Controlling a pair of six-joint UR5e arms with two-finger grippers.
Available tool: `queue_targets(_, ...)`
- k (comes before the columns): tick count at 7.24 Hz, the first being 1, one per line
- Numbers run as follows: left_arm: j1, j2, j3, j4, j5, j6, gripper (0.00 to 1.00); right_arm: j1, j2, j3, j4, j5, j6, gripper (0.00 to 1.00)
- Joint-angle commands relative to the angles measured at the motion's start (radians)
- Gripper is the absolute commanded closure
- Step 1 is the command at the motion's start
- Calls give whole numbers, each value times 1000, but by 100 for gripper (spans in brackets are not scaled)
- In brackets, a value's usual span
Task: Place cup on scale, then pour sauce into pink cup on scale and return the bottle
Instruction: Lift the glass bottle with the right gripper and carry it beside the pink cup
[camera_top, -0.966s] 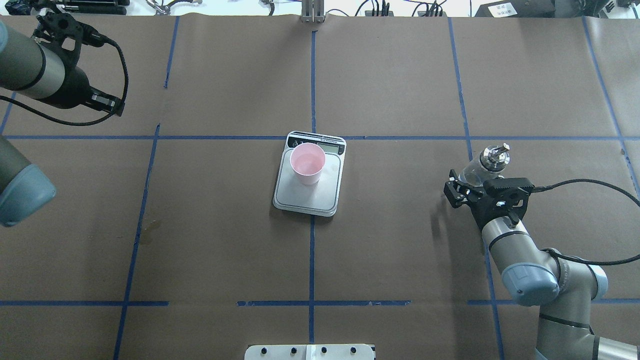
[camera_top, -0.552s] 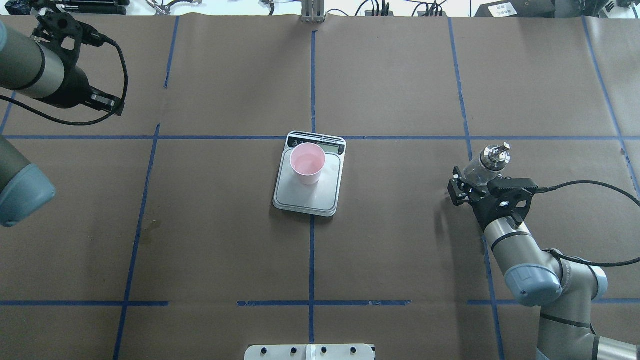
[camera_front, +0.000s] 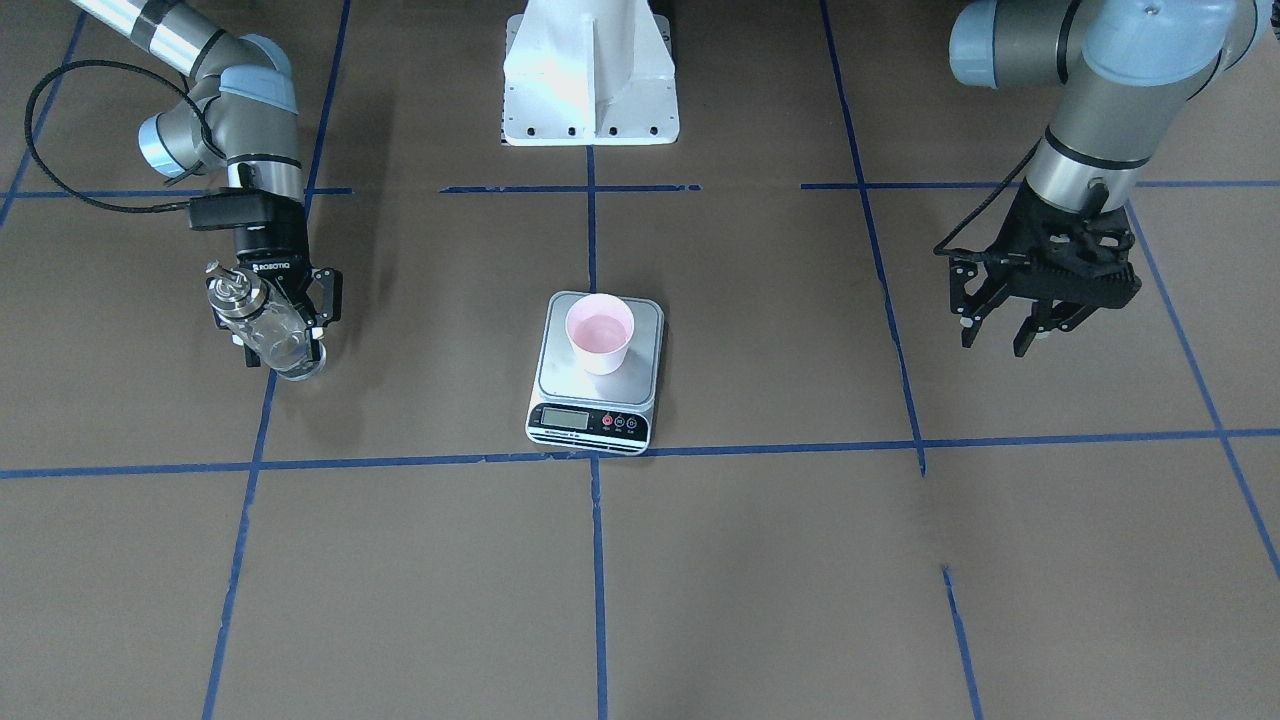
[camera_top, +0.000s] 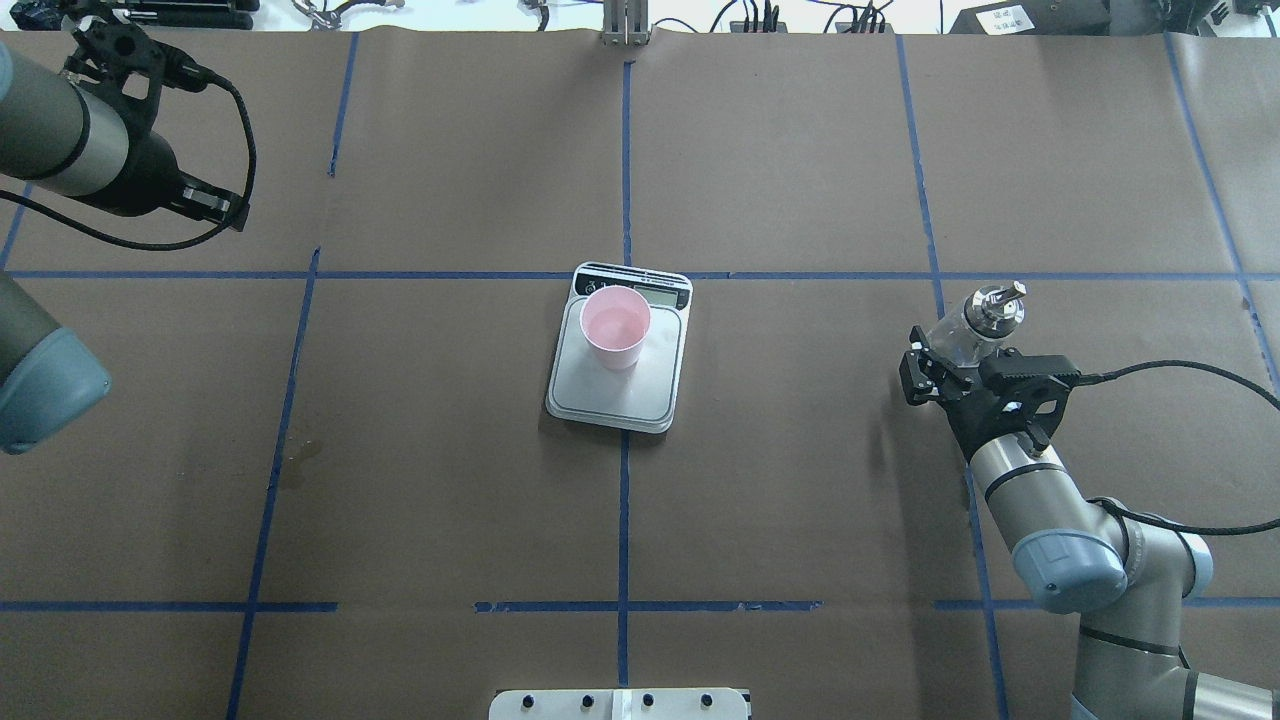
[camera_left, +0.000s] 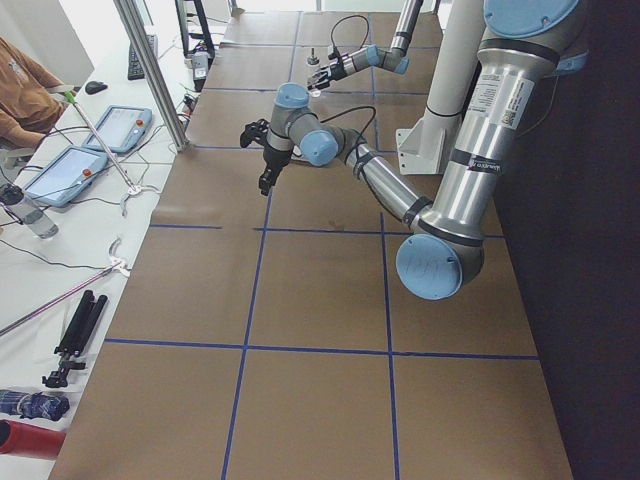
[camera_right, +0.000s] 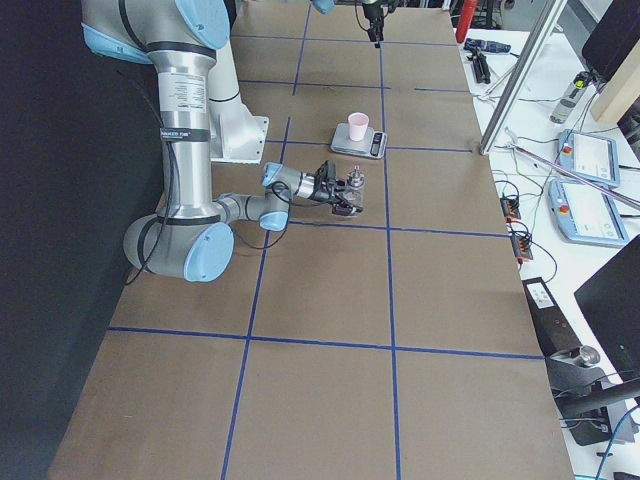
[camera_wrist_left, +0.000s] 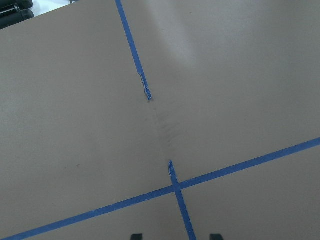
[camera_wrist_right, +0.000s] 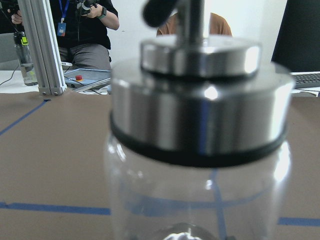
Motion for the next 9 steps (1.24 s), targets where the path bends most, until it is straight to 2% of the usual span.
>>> queue_targets(1,-11,0,-2,1,-2,6,45,2,86,19,-75,4,-54,100)
queue_targets(3,-14,0,-1,1,-2,7,45,5,234,21,-325,6,-132,100)
queue_targets(4,-14,0,1,1,-2,7,46,5,287,22,-412,7,-132,100)
queue_targets(5,-14,0,1,1,-2,6,46,10,322,22,-439,18,-129,100)
queue_targets(8,-14,1,-2,1,-2,6,46,8,329,22,-456,18,-131,100)
queue_targets(9,-17,1,-4,1,-3,7,46,5,373,25,-596,23,-134,100)
